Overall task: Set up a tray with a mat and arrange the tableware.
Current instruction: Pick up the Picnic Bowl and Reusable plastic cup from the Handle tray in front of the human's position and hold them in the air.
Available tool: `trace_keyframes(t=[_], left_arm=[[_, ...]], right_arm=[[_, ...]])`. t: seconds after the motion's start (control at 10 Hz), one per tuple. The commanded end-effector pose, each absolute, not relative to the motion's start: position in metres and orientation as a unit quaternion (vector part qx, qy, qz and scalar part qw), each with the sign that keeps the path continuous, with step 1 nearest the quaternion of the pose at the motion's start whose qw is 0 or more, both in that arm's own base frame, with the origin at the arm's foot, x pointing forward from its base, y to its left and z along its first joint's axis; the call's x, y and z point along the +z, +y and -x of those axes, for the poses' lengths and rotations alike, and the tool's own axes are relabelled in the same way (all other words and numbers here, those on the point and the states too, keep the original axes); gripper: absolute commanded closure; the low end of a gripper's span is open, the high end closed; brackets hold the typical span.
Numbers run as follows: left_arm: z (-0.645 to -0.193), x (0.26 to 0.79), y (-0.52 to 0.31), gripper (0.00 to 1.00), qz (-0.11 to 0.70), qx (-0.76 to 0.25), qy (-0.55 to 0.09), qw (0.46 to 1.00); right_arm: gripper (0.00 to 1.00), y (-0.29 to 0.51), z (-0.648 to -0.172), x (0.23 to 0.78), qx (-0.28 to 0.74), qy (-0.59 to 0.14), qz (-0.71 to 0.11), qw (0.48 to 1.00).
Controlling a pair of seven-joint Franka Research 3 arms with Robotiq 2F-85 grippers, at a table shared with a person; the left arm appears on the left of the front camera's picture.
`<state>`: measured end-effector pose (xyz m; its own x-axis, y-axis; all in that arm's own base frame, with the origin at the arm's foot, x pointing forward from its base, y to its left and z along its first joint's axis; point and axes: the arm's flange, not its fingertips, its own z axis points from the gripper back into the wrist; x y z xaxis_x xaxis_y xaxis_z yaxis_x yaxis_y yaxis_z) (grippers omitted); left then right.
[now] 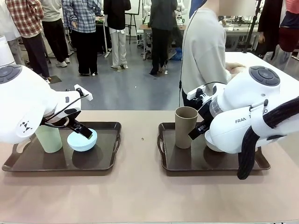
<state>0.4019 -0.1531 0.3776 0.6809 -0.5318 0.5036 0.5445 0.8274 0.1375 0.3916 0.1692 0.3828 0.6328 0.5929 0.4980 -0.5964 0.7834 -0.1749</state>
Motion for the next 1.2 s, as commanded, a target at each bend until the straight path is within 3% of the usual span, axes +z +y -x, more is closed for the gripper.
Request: trace_keyframes(t=[0.0, 0.4, 0.5, 0.7, 0.8, 1.0, 1.1], left_arm=[[-0.368, 0.427, -0.159, 0.0, 0.016, -0.294, -0.291, 0.91], [-0.291, 0.51, -0.156, 0.0, -0.022, -0.312, -0.291, 0.904], [-0.352, 0.486, -0.166, 0.0, 0.002, -0.311, -0.308, 0.899], [-0.352, 0.486, -0.166, 0.0, 0.002, -0.311, -0.308, 0.899], [-0.329, 0.51, -0.163, 0.0, -0.006, -0.315, -0.304, 0.899], [-0.322, 0.487, -0.15, 0.0, 0.02, -0.316, -0.237, 0.919], [-0.299, 0.479, -0.138, 0.0, 0.025, -0.311, -0.205, 0.928]], right_arm=[[0.0, 0.172, -0.345, 0.426, 0.333, -0.286, 0.036, 0.898], [0.0, 0.17, -0.254, 0.503, 0.321, -0.324, 0.089, 0.885], [0.0, 0.184, -0.33, 0.497, 0.336, -0.323, 0.069, 0.882], [0.0, 0.184, -0.33, 0.497, 0.336, -0.323, 0.069, 0.882], [0.0, 0.184, -0.303, 0.521, 0.33, -0.329, 0.08, 0.881], [0.0, 0.167, -0.306, 0.489, 0.299, -0.248, 0.056, 0.92], [0.0, 0.155, -0.284, 0.476, 0.296, -0.213, 0.042, 0.93]])
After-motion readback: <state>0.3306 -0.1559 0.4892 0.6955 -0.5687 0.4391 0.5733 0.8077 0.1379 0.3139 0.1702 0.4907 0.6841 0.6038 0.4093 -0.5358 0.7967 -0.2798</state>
